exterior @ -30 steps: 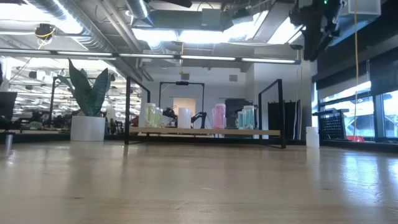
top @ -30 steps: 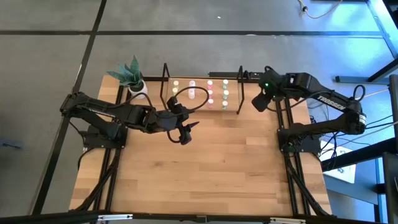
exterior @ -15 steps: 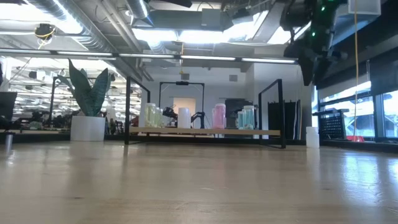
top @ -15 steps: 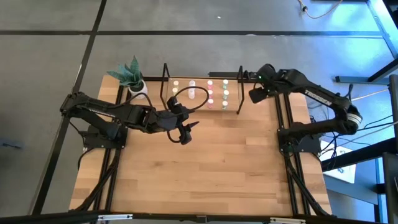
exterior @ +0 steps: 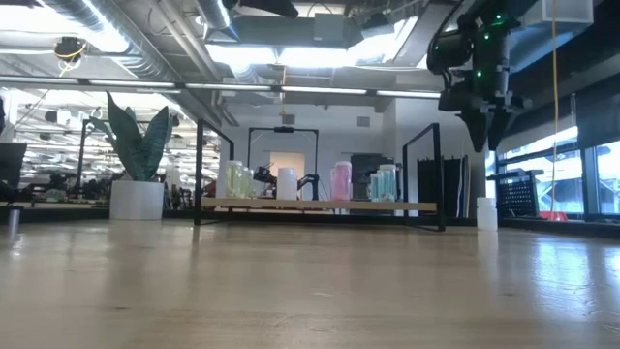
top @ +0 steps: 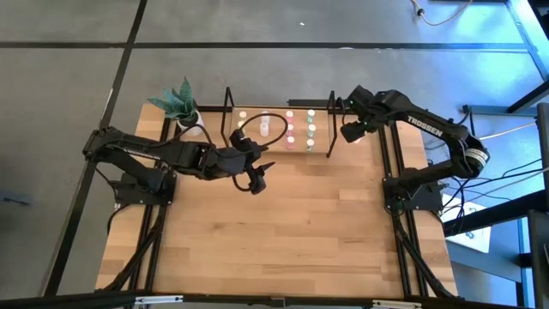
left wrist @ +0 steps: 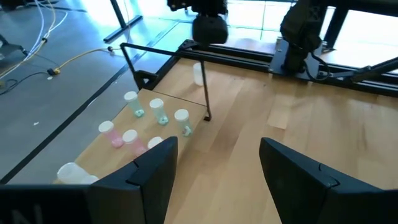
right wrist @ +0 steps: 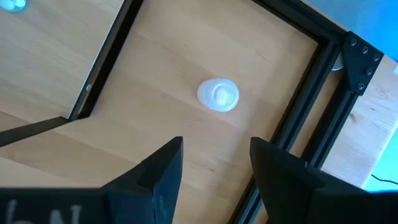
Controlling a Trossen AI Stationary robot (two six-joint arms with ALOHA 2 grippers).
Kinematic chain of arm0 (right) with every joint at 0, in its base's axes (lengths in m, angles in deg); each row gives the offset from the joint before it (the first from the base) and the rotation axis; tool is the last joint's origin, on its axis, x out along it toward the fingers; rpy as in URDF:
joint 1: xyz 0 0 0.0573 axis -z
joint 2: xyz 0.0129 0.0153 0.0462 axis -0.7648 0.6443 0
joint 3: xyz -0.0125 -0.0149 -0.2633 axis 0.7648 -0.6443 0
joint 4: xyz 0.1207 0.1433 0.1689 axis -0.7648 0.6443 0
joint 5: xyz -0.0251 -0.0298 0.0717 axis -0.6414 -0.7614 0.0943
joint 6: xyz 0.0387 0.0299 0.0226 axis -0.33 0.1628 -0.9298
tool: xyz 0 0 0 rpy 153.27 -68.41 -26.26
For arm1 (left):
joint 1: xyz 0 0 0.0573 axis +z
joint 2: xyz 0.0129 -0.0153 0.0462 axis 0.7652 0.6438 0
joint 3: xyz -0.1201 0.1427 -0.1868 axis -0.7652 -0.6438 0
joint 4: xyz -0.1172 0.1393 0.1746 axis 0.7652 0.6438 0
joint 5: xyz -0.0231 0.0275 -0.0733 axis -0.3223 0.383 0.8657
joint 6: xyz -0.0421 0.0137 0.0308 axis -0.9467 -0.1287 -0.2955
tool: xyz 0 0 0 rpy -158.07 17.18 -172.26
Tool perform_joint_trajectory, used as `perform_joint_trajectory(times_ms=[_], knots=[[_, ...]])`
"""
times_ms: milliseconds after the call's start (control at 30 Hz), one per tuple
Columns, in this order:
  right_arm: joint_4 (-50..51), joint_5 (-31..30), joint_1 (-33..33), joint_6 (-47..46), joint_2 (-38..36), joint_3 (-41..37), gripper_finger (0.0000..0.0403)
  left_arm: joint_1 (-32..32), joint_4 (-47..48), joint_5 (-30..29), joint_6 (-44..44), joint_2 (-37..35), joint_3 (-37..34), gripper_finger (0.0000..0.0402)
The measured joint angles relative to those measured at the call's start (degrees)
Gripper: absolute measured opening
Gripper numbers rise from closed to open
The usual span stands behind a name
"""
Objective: Pick and place medicine bottles onto shelf by color
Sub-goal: Put the white bottle on the shelf aligned with other white pill bottles
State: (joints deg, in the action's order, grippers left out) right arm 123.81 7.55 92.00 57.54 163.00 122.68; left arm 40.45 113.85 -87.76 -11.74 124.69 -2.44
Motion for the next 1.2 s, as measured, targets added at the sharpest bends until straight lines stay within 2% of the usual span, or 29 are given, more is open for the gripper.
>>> perform_joint_trajectory(times_ms=[133,400,667,833,967,1100,1200], knots=[[0.04,0.83,0.0,-0.11,-0.02,0.0,0.0188,0.64,0.01,0.04,-0.04,0.0,0.0,0.0221],[0.07,8.61,0.0,-0.19,-0.02,0.0,0.0188,0.68,0.04,0.08,0.35,0.0,0.0,0.0221],[0.07,8.52,0.0,-7.82,-0.02,0.01,0.0188,0.68,0.04,0.14,0.38,0.0,0.0,0.0221],[0.82,8.35,0.0,-7.74,-0.02,0.02,0.0188,0.68,0.04,0.15,0.38,0.0,0.0,0.0221],[1.99,4.04,0.0,-7.67,-0.04,0.02,0.0188,0.68,0.06,0.15,0.39,0.0,0.0,0.0221],[1.79,5.24,0.97,-6.09,-0.07,0.02,0.0192,0.68,0.07,0.15,0.38,0.0,0.0,0.0221],[1.17,5.61,2.04,-5.88,-0.07,0.02,0.021,0.68,0.07,0.15,0.4,0.0,0.0,0.0221]])
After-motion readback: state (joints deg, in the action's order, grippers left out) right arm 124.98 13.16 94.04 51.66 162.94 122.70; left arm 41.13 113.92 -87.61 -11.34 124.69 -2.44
